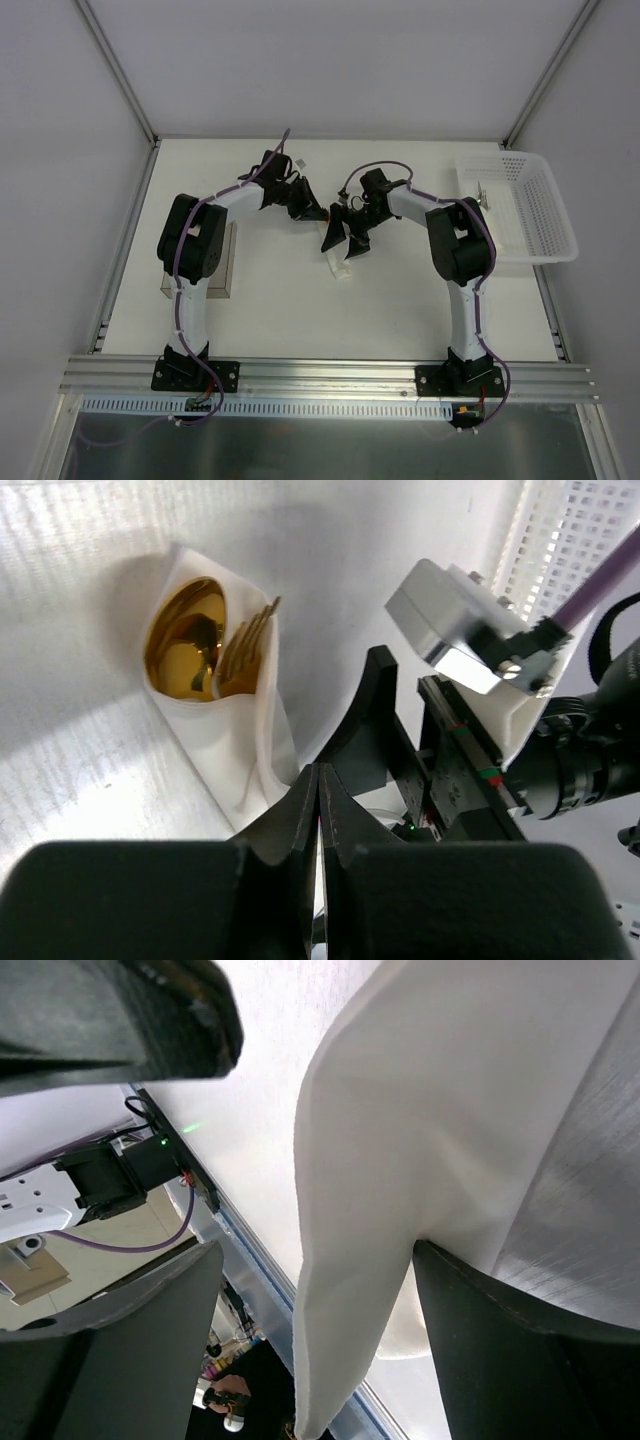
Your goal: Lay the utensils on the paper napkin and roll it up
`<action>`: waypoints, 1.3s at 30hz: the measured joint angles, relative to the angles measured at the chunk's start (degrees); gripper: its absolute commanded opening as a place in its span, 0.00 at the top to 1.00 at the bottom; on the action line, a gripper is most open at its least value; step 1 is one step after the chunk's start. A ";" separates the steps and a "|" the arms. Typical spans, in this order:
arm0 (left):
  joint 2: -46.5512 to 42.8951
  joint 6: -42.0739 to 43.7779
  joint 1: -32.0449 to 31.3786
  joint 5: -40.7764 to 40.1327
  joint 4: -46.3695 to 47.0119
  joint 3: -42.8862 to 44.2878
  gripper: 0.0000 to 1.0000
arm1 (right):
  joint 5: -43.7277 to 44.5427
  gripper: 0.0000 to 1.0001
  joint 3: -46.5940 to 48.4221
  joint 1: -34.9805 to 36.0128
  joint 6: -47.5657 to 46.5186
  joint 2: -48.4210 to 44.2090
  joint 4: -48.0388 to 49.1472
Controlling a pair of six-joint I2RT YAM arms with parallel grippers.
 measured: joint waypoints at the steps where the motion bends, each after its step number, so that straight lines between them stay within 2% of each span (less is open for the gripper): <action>1: 0.00 0.20 -0.02 0.33 -0.07 0.26 1.00 | 0.15 0.18 0.15 0.09 -0.28 0.00 -0.22; 10: 2.97 0.31 -1.53 3.61 -0.50 8.07 1.00 | 1.22 0.18 1.16 0.48 -2.10 0.11 -1.90; 17: 6.47 0.00 -3.45 5.44 -0.79 8.81 1.00 | 1.46 0.18 1.29 0.50 -3.04 0.11 -2.97; 30: 6.49 2.49 -4.74 7.08 -5.70 2.67 1.00 | 1.73 0.18 1.46 0.50 -3.15 0.11 -3.30; 39: 2.86 6.91 -2.12 6.49 -10.34 -1.92 1.00 | 1.75 0.19 1.46 0.50 -3.17 0.11 -3.32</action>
